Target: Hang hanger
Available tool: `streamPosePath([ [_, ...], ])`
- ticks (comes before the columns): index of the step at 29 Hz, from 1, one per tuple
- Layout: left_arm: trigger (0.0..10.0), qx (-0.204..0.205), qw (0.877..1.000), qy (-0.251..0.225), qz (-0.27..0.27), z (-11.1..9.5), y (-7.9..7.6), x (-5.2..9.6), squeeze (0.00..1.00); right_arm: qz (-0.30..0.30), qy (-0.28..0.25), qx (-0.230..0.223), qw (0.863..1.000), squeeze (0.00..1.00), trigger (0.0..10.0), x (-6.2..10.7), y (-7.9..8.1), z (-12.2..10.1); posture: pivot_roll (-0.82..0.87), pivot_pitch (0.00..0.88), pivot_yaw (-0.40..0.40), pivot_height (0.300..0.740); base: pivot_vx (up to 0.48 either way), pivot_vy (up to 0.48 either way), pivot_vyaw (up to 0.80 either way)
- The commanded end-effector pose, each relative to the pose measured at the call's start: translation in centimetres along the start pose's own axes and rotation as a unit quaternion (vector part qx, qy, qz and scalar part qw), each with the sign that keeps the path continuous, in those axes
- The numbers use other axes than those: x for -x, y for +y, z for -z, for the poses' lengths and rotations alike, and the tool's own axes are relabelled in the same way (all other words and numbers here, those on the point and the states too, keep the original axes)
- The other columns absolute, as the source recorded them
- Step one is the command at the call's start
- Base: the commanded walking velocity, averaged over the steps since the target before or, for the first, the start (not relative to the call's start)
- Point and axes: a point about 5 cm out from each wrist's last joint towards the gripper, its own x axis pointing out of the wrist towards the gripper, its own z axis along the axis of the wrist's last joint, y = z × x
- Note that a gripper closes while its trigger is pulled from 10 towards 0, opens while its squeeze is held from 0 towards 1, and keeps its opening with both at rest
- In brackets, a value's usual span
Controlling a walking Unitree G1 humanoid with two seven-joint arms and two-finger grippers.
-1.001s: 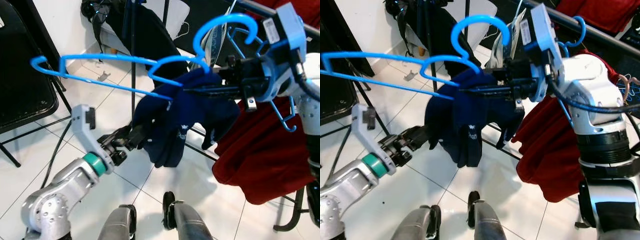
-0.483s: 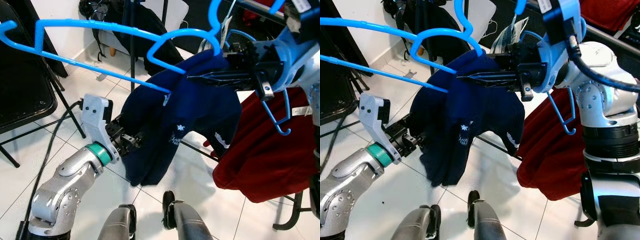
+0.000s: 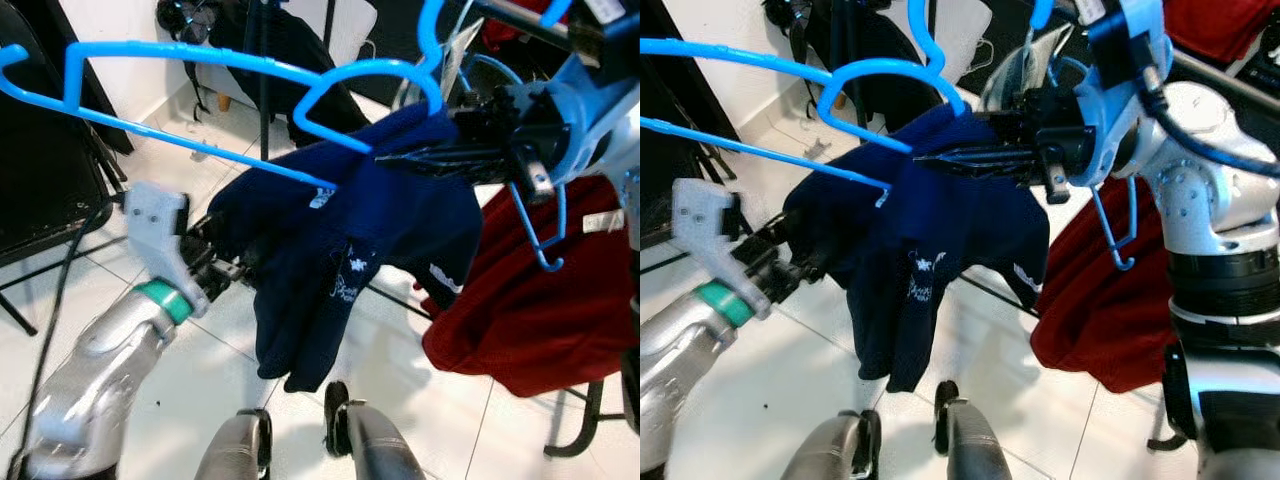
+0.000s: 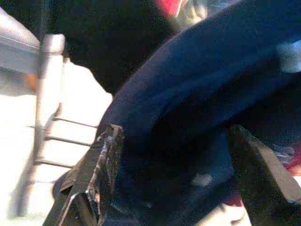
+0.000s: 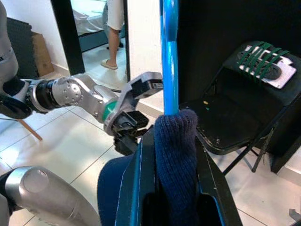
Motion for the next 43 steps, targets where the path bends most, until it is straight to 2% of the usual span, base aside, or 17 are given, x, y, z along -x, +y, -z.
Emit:
streamPosePath([
  [1, 10.0, 0.012, 0.999, 0.004, 0.036, 0.0, -0.9, 0.4, 0.00, -0.008, -0.007, 0.022, 1.000, 0.00, 0.0, 0.1, 0.2, -0.9, -0.07, 0.196, 0.001, 0.740, 0.000, 0.000, 0.00],
  [2, 10.0, 0.016, 0.997, 0.011, 0.073, 0.0, -1.9, 1.0, 0.00, -0.007, -0.005, 0.021, 1.000, 0.00, 0.0, 0.1, 0.1, -0.6, -0.07, 0.196, 0.001, 0.740, 0.000, 0.000, 0.00],
  [3, 10.0, 0.010, 0.995, 0.016, 0.094, 0.1, -2.4, 1.3, 0.09, -0.006, -0.004, 0.020, 1.000, 0.00, 0.0, 0.1, 0.1, -0.5, -0.06, 0.193, -0.001, 0.740, 0.000, 0.000, 0.00],
  [4, 10.0, 0.010, 0.995, 0.016, 0.094, 0.1, -2.4, 1.3, 0.09, -0.006, -0.004, 0.020, 1.000, 0.00, 0.0, 0.1, 0.1, -0.5, -0.06, 0.193, -0.001, 0.740, 0.000, 0.000, 0.00],
  [5, 10.0, 0.007, 0.994, 0.018, 0.103, 0.1, -2.6, 1.5, 1.00, -0.005, -0.003, 0.019, 1.000, 0.00, 0.0, 0.1, 0.1, -0.4, -0.06, 0.193, -0.001, 0.740, 0.000, 0.000, 0.00],
  [11, 10.0, -0.007, 0.995, 0.019, 0.101, 0.2, -2.4, 1.4, 1.00, -0.005, -0.003, 0.017, 1.000, 0.00, 0.0, 0.1, 0.1, -0.2, -0.06, 0.193, 0.001, 0.740, 0.000, 0.000, 0.00],
  [12, 10.0, -0.027, 0.996, 0.027, 0.080, 0.7, -1.7, 1.0, 1.00, -0.010, -0.006, 0.017, 1.000, 0.00, 0.0, 0.0, 0.2, -0.4, -0.06, 0.192, 0.002, 0.740, 0.000, 0.000, 0.00],
  [13, 10.0, -0.052, 0.997, 0.039, 0.045, 1.3, -0.8, 0.4, 0.87, -0.017, -0.011, 0.015, 1.000, 0.00, 0.0, -0.2, 0.4, -0.6, -0.07, 0.193, 0.002, 0.740, 0.000, 0.000, 0.00],
  [14, 10.0, -0.070, 0.996, 0.047, 0.023, 1.6, -0.2, -0.1, 0.00, -0.023, -0.015, 0.014, 1.000, 0.00, 0.0, -0.3, 0.5, -0.8, -0.07, 0.193, 0.002, 0.740, 0.000, 0.000, 0.00],
  [16, 10.0, -0.088, 0.995, 0.053, -0.005, 1.8, 0.4, -0.5, 0.00, -0.032, -0.017, 0.012, 0.999, 0.00, 0.0, -0.3, 0.7, -1.1, -0.07, 0.193, 0.002, 0.740, 0.000, 0.000, 0.00],
  [22, 10.0, -0.101, 0.993, 0.053, -0.042, 1.7, 1.3, -0.8, 0.00, -0.048, -0.021, 0.007, 0.999, 0.00, 0.0, -0.4, 1.2, -1.5, -0.07, 0.196, 0.006, 0.740, 0.000, 0.000, 0.00],
  [32, 10.0, -0.106, 0.985, 0.028, -0.131, 1.0, 3.7, -0.4, 0.00, -0.071, -0.025, 0.003, 0.997, 0.00, 0.0, -0.5, 1.7, -1.8, -0.07, 0.199, 0.005, 0.740, 0.000, 0.000, 0.00],
  [34, 10.0, -0.093, 0.986, 0.015, -0.135, 0.6, 3.9, -0.2, 0.00, -0.072, -0.024, 0.004, 0.997, 0.00, 0.0, -0.5, 1.7, -1.9, -0.07, 0.199, 0.005, 0.740, 0.000, 0.000, 0.00],
  [35, 10.0, -0.067, 0.992, 0.004, -0.111, 0.3, 3.5, 0.2, 0.00, -0.071, -0.022, 0.005, 0.997, 0.00, 0.0, -0.5, 1.7, -1.9, -0.06, 0.200, 0.005, 0.740, 0.000, 0.000, 0.00],
  [37, 10.0, -0.067, 0.992, 0.004, -0.111, 0.3, 3.5, 0.2, 0.00, -0.071, -0.022, 0.005, 0.997, 0.00, 0.0, -0.5, 1.7, -1.9, -0.06, 0.200, 0.005, 0.740, 0.000, 0.000, 0.00],
  [38, 10.0, -0.049, 0.995, -0.003, -0.089, 0.0, 3.2, 0.4, 0.00, -0.069, -0.020, 0.006, 0.997, 0.00, 0.0, -0.5, 1.6, -1.8, -0.06, 0.200, 0.005, 0.740, 0.000, 0.000, 0.00],
  [43, 10.0, -0.041, 0.995, -0.011, -0.095, -0.2, 3.4, 1.0, 0.00, -0.070, -0.020, 0.003, 0.997, 0.00, 0.0, -0.4, 1.7, -1.8, -0.06, 0.202, 0.008, 0.740, 0.000, 0.000, 0.00],
])
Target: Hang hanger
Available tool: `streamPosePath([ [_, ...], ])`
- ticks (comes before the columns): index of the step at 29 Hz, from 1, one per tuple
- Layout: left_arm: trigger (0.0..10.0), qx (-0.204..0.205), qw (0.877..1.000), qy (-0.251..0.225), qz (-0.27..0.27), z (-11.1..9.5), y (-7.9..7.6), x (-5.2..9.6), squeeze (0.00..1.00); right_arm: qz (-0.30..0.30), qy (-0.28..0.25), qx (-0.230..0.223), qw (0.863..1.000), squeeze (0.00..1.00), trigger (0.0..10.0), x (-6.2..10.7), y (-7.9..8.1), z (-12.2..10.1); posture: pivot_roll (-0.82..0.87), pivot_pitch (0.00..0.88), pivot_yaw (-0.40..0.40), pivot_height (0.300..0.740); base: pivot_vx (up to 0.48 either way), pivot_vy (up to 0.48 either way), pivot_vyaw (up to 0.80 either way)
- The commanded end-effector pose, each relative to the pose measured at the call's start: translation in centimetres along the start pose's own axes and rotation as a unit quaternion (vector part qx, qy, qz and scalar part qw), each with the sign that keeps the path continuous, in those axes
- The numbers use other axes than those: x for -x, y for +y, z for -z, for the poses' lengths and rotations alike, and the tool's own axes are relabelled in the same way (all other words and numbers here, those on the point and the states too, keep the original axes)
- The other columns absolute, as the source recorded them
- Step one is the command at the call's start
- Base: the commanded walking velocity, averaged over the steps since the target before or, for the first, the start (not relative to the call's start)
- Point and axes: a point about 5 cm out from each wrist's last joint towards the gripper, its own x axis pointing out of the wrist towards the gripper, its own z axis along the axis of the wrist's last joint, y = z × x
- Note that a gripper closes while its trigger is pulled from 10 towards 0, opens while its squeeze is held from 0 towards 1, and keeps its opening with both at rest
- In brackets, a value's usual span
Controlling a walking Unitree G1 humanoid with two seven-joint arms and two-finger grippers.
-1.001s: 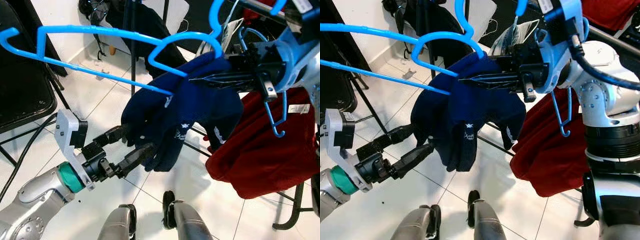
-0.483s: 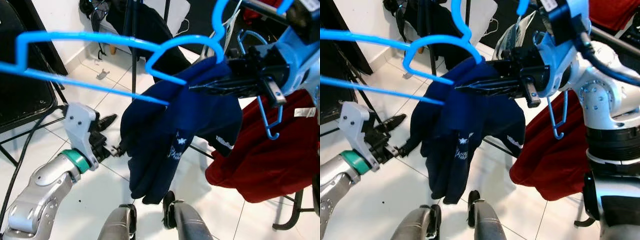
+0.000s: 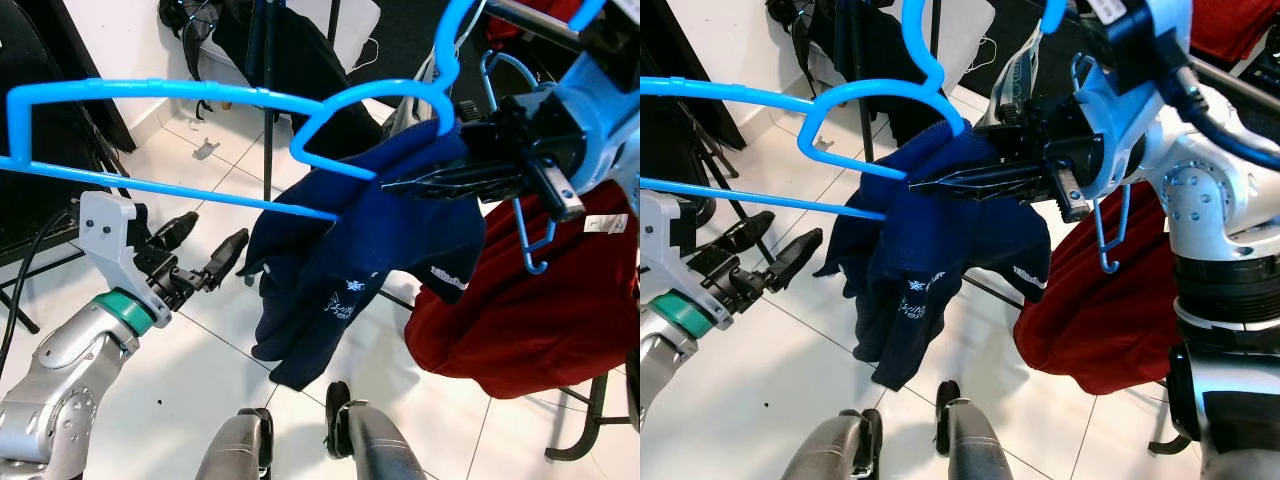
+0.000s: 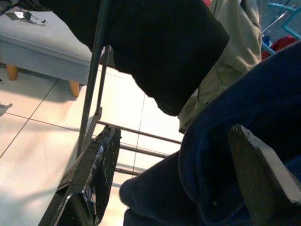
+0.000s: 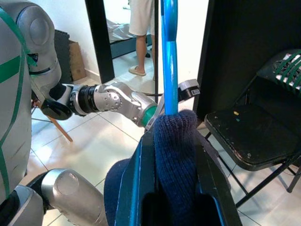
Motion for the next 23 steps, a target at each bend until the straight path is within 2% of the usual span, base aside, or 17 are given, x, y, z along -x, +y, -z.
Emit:
streamPosePath([
  [1, 10.0, 0.008, 1.000, 0.007, -0.005, 0.3, 0.2, 0.5, 0.00, -0.009, -0.003, 0.022, 1.000, 0.00, 0.0, 0.2, 0.5, -1.0, -0.06, 0.202, 0.008, 0.740, 0.000, 0.000, 0.00],
  [2, 10.0, 0.008, 1.000, 0.007, -0.005, 0.3, 0.2, 0.5, 0.00, -0.009, -0.003, 0.022, 1.000, 0.00, 0.0, 0.2, 0.5, -1.0, -0.06, 0.202, 0.008, 0.740, 0.000, 0.000, 0.00],
  [3, 10.0, 0.006, 1.000, 0.004, -0.019, 0.3, 0.7, 0.4, 1.00, -0.010, -0.004, 0.020, 1.000, 0.00, 0.0, 0.3, 0.5, -1.0, -0.05, 0.203, 0.007, 0.740, 0.000, 0.000, 0.00],
  [8, 10.0, 0.006, 1.000, 0.004, -0.015, 0.4, 0.7, 0.1, 1.00, -0.013, -0.006, 0.019, 1.000, 0.00, 0.0, 0.4, 0.6, -1.0, -0.05, 0.202, 0.007, 0.740, 0.000, 0.000, 0.00],
  [9, 10.0, 0.011, 1.000, 0.005, 0.008, 0.5, 0.1, -0.4, 1.00, -0.015, -0.008, 0.019, 1.000, 0.00, 0.0, 0.5, 0.7, -1.1, -0.06, 0.202, 0.011, 0.740, 0.000, 0.000, 0.00],
  [11, 10.0, 0.011, 1.000, 0.005, 0.008, 0.5, 0.1, -0.4, 1.00, -0.015, -0.008, 0.019, 1.000, 0.00, 0.0, 0.5, 0.7, -1.1, -0.06, 0.202, 0.011, 0.740, 0.000, 0.000, 0.00],
  [12, 10.0, 0.012, 0.999, 0.010, 0.035, 0.7, -0.5, -0.8, 1.00, -0.022, -0.013, 0.020, 0.999, 0.00, 0.0, 0.4, 0.8, -1.2, -0.06, 0.202, 0.012, 0.740, 0.000, 0.000, 0.00],
  [13, 10.0, 0.012, 0.999, 0.010, 0.035, 0.7, -0.5, -0.8, 1.00, -0.022, -0.013, 0.020, 0.999, 0.00, 0.0, 0.4, 0.8, -1.2, -0.06, 0.202, 0.012, 0.740, 0.000, 0.000, 0.00],
  [14, 10.0, 0.020, 0.998, 0.014, 0.060, 0.9, -1.0, -1.2, 0.00, -0.030, -0.019, 0.021, 0.999, 0.00, 0.0, 0.0, 0.9, -1.4, -0.06, 0.201, 0.012, 0.740, 0.000, 0.000, 0.00],
  [18, 10.0, 0.030, 0.996, 0.017, 0.080, 1.0, -1.3, -1.4, 0.00, -0.038, -0.023, 0.022, 0.999, 0.00, 0.0, -0.4, 0.9, -1.5, -0.06, 0.200, 0.012, 0.740, 0.000, 0.000, 0.00],
  [21, 10.0, 0.065, 0.991, 0.014, 0.120, 0.6, -1.9, -1.0, 0.00, -0.049, -0.027, 0.023, 0.998, 0.00, 0.0, -0.9, 0.9, -1.5, -0.05, 0.200, 0.012, 0.740, 0.000, 0.000, 0.00],
  [23, 10.0, 0.065, 0.991, 0.014, 0.120, 0.6, -1.9, -1.0, 0.00, -0.049, -0.027, 0.023, 0.998, 0.00, 0.0, -0.9, 0.9, -1.5, -0.05, 0.200, 0.012, 0.740, 0.000, 0.000, 0.00],
])
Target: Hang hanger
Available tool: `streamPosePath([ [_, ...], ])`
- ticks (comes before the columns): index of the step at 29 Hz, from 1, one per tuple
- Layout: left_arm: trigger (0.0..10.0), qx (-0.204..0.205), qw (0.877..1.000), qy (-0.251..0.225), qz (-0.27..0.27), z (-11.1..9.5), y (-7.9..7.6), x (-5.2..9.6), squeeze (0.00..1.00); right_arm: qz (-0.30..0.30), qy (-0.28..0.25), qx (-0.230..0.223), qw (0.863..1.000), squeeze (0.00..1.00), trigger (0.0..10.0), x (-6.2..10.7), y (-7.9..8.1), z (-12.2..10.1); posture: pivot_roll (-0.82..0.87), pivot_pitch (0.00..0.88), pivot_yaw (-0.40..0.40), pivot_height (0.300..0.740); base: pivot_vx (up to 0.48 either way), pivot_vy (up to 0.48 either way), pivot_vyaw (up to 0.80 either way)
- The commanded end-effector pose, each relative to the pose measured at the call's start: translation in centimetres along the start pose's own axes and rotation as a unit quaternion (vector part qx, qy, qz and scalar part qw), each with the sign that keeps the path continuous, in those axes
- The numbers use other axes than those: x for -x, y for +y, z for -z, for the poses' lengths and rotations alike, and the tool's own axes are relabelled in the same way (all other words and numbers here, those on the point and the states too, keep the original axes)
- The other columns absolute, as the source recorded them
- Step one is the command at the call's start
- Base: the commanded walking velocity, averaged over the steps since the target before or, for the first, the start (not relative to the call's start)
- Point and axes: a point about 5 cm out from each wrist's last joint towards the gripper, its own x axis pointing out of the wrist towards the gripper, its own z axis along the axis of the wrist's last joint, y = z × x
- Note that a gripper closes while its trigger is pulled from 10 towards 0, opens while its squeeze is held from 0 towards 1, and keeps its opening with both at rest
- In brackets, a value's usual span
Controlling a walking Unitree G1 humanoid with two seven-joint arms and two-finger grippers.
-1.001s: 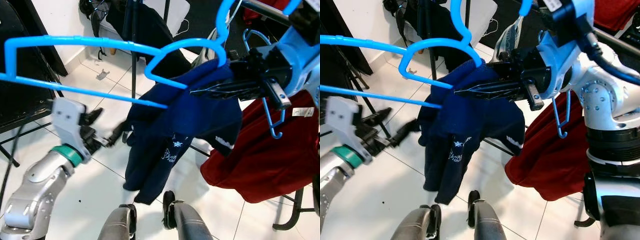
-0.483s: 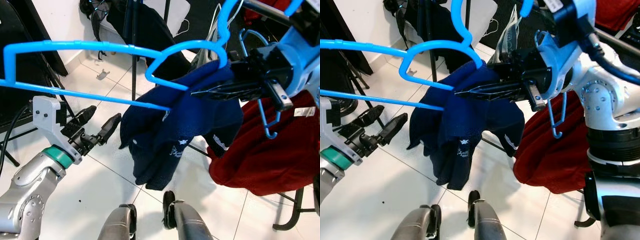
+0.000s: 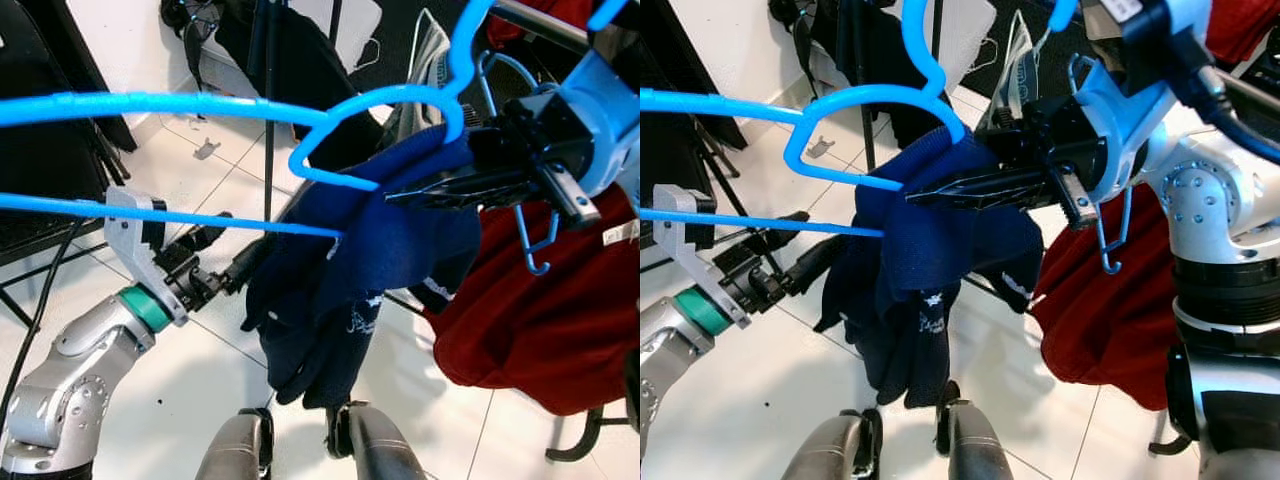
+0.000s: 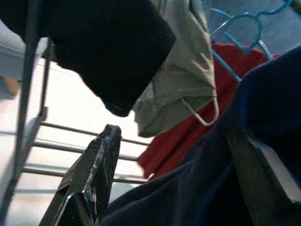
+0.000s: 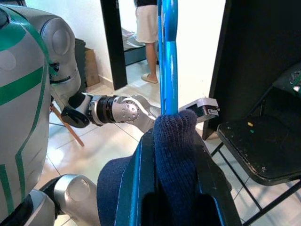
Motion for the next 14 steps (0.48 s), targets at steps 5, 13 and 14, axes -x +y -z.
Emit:
streamPosePath([
  [5, 10.0, -0.008, 0.999, -0.003, -0.031, -0.7, 0.3, 2.0, 1.00, -0.005, -0.001, 0.021, 1.000, 0.00, 0.0, 0.1, 0.1, -0.5, -0.04, 0.202, 0.009, 0.740, 0.000, 0.000, 0.00],
  [13, 10.0, -0.066, 0.996, 0.032, -0.044, -0.6, 0.8, 2.8, 1.00, 0.018, 0.029, 0.011, 0.999, 0.00, 0.0, 1.5, 0.0, 0.8, -0.04, 0.200, 0.023, 0.740, 0.000, 0.000, 0.00],
  [14, 10.0, -0.080, 0.995, 0.045, -0.032, -0.7, 0.8, 3.0, 1.00, 0.025, 0.034, 0.008, 0.999, 0.00, 0.0, 2.0, 0.0, 1.1, -0.04, 0.196, 0.035, 0.740, 0.000, 0.000, 0.00],
])
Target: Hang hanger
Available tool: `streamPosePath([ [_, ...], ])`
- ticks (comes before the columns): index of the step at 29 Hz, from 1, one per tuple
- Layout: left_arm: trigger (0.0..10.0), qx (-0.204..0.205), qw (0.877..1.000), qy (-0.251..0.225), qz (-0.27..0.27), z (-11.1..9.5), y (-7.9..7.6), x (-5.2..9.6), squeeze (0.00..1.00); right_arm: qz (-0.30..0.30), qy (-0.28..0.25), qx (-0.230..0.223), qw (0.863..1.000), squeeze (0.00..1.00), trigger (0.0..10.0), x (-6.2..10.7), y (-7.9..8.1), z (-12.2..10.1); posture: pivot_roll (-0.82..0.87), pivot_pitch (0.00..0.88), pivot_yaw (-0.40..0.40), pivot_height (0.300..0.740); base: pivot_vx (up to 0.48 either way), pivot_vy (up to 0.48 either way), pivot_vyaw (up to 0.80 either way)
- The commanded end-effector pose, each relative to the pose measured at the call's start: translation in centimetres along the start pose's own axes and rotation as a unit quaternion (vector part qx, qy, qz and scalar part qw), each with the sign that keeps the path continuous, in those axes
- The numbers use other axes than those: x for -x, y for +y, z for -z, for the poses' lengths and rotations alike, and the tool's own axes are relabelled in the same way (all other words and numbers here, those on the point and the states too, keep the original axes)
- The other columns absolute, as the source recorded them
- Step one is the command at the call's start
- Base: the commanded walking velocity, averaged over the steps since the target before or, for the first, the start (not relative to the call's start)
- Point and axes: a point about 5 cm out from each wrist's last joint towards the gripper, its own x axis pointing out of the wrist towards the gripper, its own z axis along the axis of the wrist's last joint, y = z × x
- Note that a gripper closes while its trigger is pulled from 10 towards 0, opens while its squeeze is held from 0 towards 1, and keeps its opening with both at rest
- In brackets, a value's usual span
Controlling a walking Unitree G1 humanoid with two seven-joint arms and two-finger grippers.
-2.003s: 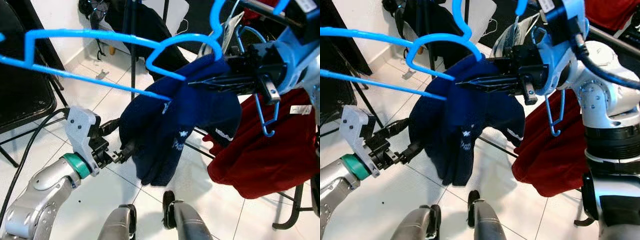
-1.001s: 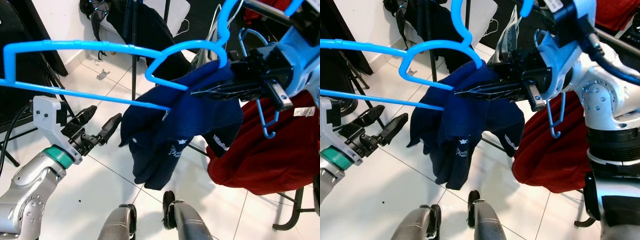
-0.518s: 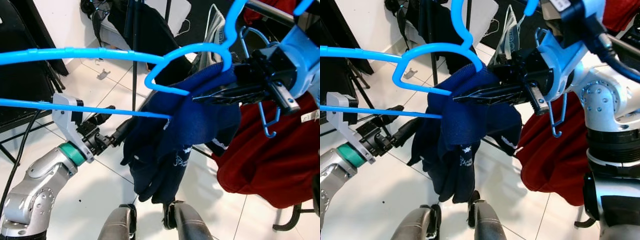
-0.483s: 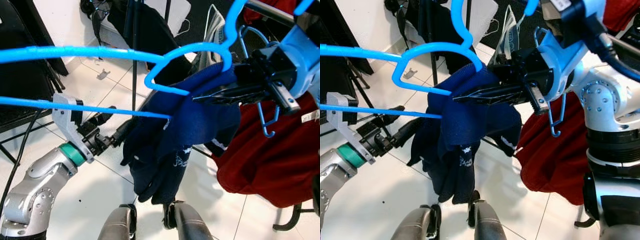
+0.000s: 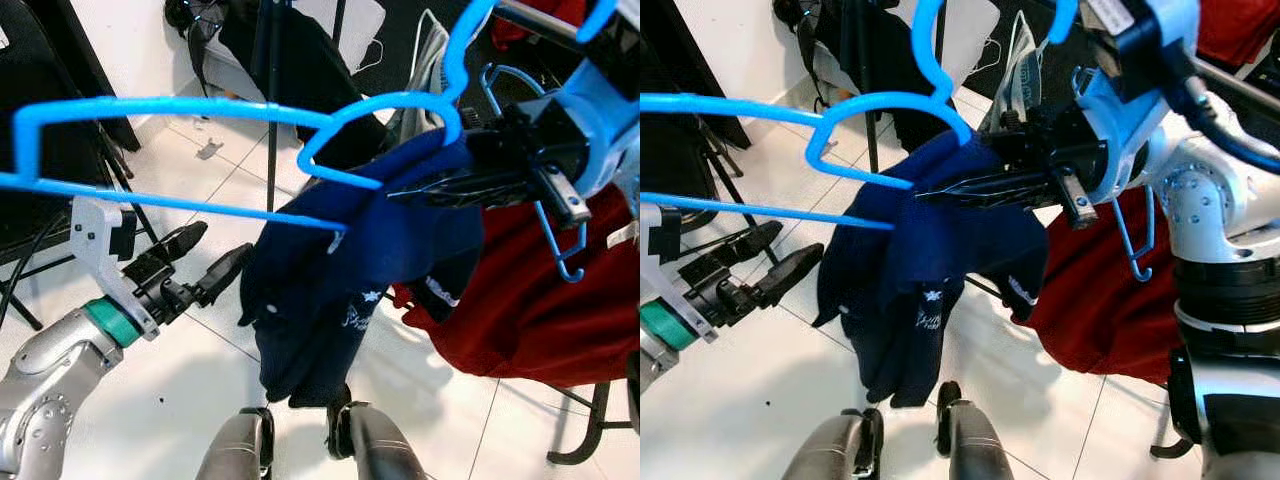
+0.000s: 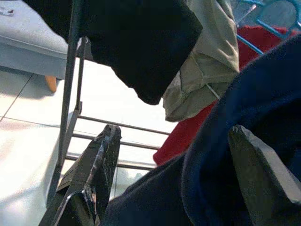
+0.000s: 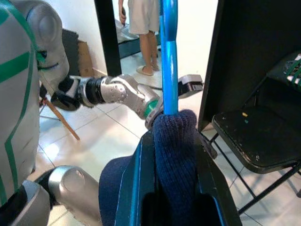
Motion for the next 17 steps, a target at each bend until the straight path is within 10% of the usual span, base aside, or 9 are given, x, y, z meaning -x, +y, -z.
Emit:
streamPosePath([
  [1, 10.0, -0.023, 0.999, 0.022, 0.017, 0.2, -0.1, 0.4, 1.00, 0.007, 0.006, 0.005, 1.000, 0.00, 0.0, 0.9, 0.2, 0.2, -0.03, 0.193, 0.039, 0.740, 0.000, 0.000, 0.00],
  [4, 10.0, -0.039, 0.998, 0.037, 0.028, 0.1, -0.1, 0.5, 1.00, 0.011, 0.003, 0.004, 1.000, 0.00, 0.0, 1.2, 0.1, 0.3, -0.03, 0.193, 0.040, 0.740, 0.000, 0.000, 0.00],
  [5, 10.0, -0.037, 0.998, 0.036, 0.039, 0.2, -0.4, 0.1, 0.00, 0.006, -0.005, 0.006, 1.000, 0.00, 0.0, 1.0, 0.1, 0.2, -0.03, 0.187, 0.047, 0.740, 0.000, 0.000, 0.00],
  [17, 10.0, -0.059, 0.991, 0.035, 0.115, 1.1, -2.8, -2.5, 0.00, -0.029, -0.024, 0.016, 0.999, 0.00, 0.0, -0.8, 0.4, -0.8, -0.04, 0.175, 0.039, 0.740, 0.000, 0.000, 0.00],
])
